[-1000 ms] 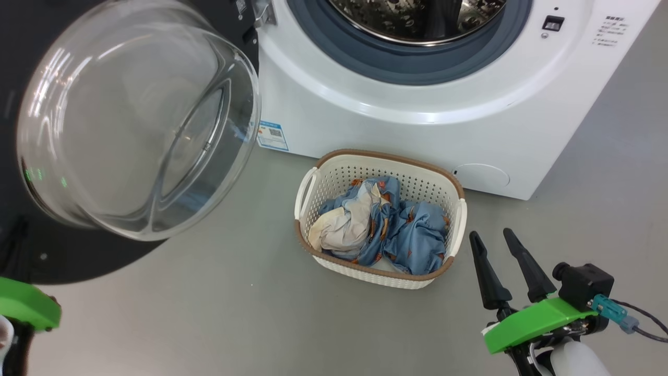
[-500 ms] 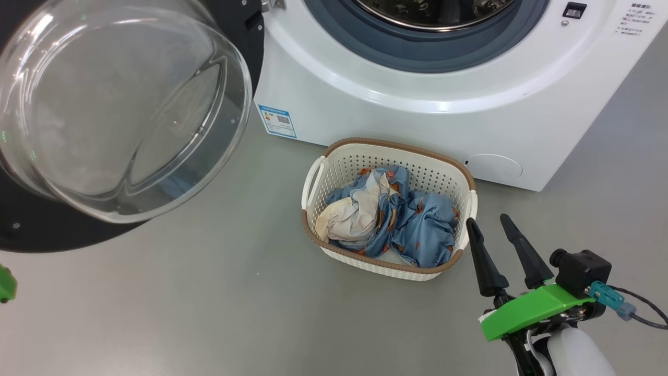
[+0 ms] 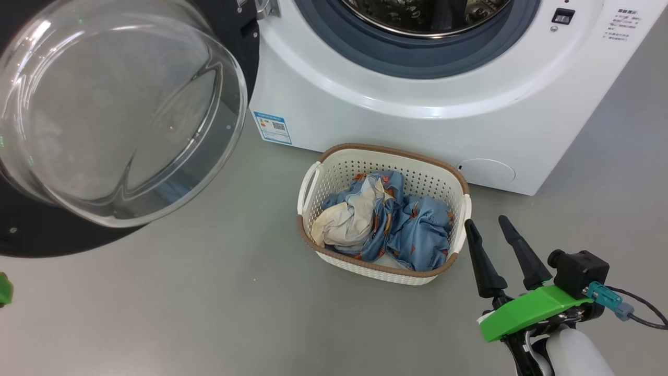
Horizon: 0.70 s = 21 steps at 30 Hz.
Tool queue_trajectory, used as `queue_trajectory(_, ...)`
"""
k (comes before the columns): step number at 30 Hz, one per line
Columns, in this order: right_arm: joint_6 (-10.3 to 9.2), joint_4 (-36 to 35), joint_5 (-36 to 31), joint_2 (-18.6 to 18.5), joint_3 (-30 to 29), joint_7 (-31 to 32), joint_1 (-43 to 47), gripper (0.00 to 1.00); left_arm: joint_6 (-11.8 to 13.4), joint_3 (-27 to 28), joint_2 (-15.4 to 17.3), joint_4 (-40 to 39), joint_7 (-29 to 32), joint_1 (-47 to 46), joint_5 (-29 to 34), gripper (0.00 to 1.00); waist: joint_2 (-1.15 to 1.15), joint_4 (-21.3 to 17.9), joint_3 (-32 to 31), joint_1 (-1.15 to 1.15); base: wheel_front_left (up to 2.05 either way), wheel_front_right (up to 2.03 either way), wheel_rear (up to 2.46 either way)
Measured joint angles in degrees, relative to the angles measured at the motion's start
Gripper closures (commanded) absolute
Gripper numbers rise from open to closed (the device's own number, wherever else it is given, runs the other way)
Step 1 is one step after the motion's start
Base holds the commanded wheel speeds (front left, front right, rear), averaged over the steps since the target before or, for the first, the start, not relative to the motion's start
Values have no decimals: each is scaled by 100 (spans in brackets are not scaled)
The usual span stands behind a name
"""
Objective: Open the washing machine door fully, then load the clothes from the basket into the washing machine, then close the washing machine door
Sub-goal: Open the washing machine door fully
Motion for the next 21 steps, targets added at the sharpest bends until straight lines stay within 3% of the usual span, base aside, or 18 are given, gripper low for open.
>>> queue_trajectory(12,0,-4,8,5,-5,0,23,0,1,-463,75,-123,-111,-11,-304,100,0,15,-115,0,0,0,0)
queue_trajectory(21,0,-13,14,11,-7,0,24,0,1,-349,180,-813,-172,218,-533,100,0,-32,-153,0,0,0,0)
